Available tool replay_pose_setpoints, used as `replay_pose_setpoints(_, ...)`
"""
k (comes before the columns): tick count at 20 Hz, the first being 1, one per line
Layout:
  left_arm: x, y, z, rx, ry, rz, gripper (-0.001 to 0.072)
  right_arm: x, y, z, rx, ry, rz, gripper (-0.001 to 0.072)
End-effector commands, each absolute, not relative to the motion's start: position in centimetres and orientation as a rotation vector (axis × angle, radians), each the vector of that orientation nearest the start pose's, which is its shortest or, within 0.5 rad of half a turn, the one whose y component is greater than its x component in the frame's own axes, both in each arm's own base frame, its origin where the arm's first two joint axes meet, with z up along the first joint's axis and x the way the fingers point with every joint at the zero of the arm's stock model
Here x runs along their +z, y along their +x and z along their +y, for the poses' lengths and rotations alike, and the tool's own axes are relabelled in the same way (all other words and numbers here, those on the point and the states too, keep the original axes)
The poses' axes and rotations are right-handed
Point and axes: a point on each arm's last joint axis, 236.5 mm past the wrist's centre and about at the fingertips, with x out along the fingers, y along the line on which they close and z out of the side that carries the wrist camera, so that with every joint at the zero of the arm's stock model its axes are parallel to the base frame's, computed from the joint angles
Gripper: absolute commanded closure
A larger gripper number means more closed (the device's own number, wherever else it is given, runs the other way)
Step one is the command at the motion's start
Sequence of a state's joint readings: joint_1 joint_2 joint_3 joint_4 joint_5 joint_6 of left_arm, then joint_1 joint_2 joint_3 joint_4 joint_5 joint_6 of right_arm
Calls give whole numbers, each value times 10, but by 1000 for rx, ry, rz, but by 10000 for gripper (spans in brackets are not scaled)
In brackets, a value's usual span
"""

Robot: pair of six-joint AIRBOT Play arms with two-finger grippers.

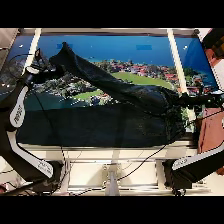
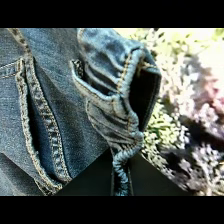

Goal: Fold the clothes and pants, and hang the long-sleeved shirts on hangers.

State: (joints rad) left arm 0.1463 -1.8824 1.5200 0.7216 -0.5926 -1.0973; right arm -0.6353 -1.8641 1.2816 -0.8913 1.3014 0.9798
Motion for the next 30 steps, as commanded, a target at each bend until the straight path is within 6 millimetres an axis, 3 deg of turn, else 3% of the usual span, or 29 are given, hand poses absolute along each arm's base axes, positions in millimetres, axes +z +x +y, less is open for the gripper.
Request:
replay_pose_setpoints(1, -52, 633, 8, -89, -455, 762, 427, -132, 381, -103, 276, 769, 1380, 678)
replay_pose_setpoints(3, -57, 644, 23, -44, -411, 787, 428, -132, 380, -102, 279, 771, 1382, 678)
replay_pose_setpoints(5, -79, 639, 56, 106, -464, 898, 409, -132, 379, -101, 283, 773, 1385, 678)
replay_pose_setpoints(6, -90, 634, 62, 135, -472, 967, 366, -132, 379, -101, 283, 773, 1385, 677)
replay_pose_setpoints(8, -92, 643, 58, 107, -539, 981, 126, -132, 379, -101, 283, 772, 1385, 677)
replay_pose_setpoints(9, -88, 652, 53, 90, -595, 940, 86, -132, 379, -101, 283, 772, 1385, 677)
replay_pose_setpoints(15, -93, 678, 40, 64, -630, 830, 97, -131, 379, -100, 287, 775, 1388, 678)
replay_pose_setpoints(17, -93, 684, 31, 35, -576, 809, 215, -131, 378, -100, 290, 776, 1390, 677)
replay_pose_setpoints(18, -91, 685, 26, 16, -541, 802, 336, -131, 378, -100, 290, 776, 1390, 677)
replay_pose_setpoints(19, -90, 687, 22, 8, -527, 796, 405, -131, 378, -100, 290, 776, 1390, 677)
replay_pose_setpoints(24, -87, 692, 17, 3, -518, 769, 467, -129, 374, -96, 310, 786, 1405, 677)
replay_pose_setpoints(27, -99, 692, 9, -2, -515, 781, 475, -128, 374, -95, 313, 787, 1407, 677)
replay_pose_setpoints(29, -112, 690, 3, -6, -514, 800, 579, -128, 373, -95, 315, 788, 1409, 677)
replay_pose_setpoints(30, -112, 691, 1, -7, -513, 799, 667, -128, 373, -95, 316, 788, 1410, 677)
